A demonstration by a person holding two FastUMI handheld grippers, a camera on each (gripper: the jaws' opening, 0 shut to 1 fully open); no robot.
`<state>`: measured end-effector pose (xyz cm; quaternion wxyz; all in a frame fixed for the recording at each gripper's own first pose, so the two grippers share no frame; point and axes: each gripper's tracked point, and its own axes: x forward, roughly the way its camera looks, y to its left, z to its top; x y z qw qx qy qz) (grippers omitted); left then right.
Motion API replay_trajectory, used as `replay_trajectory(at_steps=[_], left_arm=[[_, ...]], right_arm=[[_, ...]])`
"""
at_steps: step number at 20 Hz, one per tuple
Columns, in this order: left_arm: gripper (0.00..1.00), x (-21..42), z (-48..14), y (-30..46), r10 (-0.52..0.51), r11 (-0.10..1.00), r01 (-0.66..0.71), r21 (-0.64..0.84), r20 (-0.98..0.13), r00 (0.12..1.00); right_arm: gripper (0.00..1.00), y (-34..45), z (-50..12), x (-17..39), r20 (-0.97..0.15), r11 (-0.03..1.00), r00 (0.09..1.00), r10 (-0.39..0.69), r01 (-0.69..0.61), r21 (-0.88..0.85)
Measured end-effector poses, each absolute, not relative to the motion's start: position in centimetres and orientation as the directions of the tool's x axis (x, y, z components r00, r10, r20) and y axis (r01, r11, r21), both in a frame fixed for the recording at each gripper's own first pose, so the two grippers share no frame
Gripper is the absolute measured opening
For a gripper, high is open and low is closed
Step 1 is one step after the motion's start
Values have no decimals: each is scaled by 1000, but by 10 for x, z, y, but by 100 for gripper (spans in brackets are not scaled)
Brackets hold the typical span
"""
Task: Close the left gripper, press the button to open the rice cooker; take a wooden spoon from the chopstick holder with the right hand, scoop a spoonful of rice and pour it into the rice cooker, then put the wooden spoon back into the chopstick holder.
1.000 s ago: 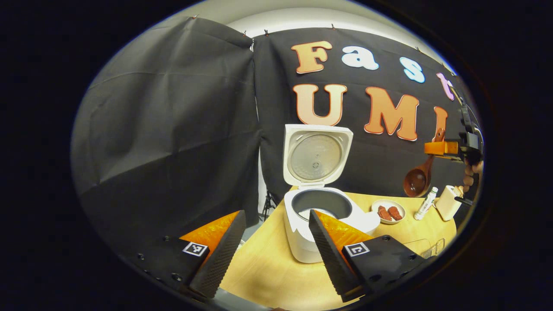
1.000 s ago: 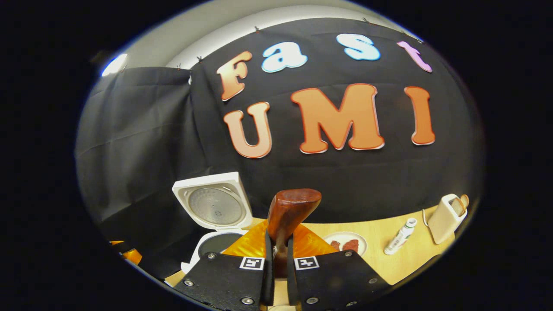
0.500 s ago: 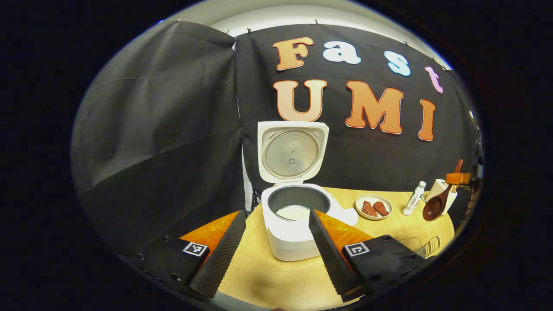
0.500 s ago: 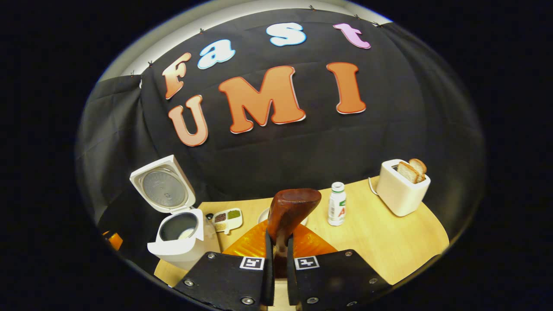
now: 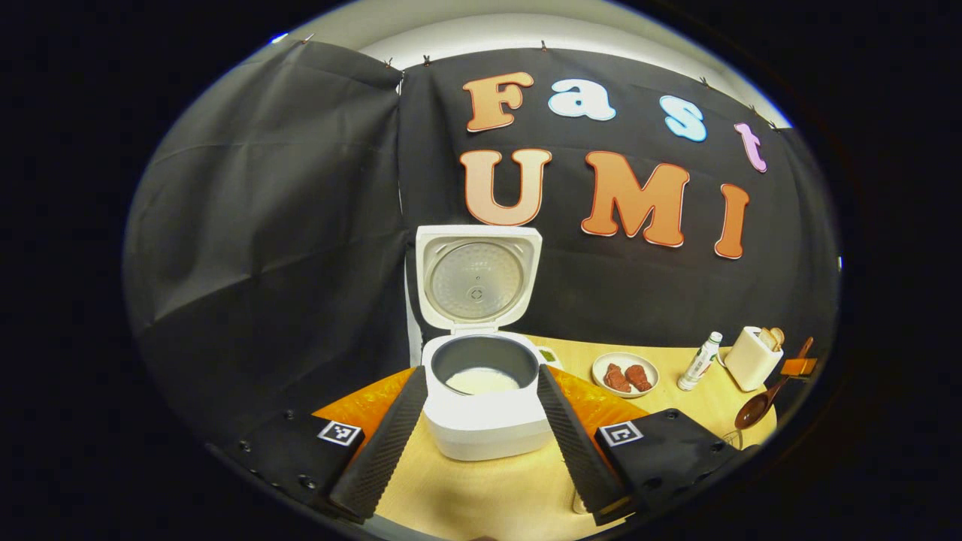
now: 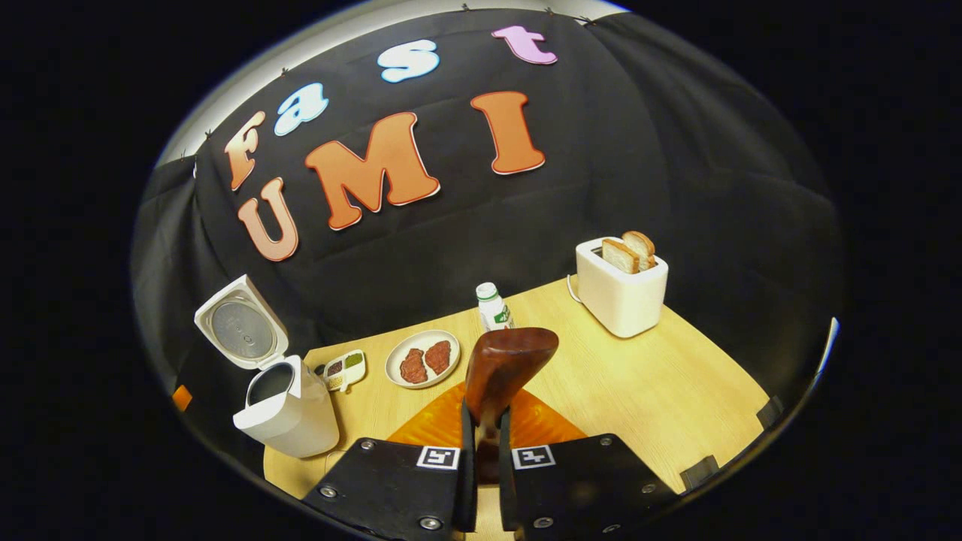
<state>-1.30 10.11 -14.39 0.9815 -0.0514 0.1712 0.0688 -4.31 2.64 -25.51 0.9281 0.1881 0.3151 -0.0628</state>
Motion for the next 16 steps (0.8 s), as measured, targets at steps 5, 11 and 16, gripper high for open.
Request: replay_trajectory(at_steps=[5, 11, 16], left_arm=[[99, -10, -132, 75, 103, 989, -130, -63, -325, 940], [99, -13, -127, 56, 107, 991, -125, -36, -328, 939], [99, -13, -121, 34, 95, 995, -102, -2, -330, 939]], right_arm=[[11, 10, -273, -63, -626, 906, 780, 14, 256, 338], [11, 2, -295, -77, -636, 891, 771, 44, 258, 375], [13, -2, -319, -91, -638, 869, 767, 69, 268, 416]])
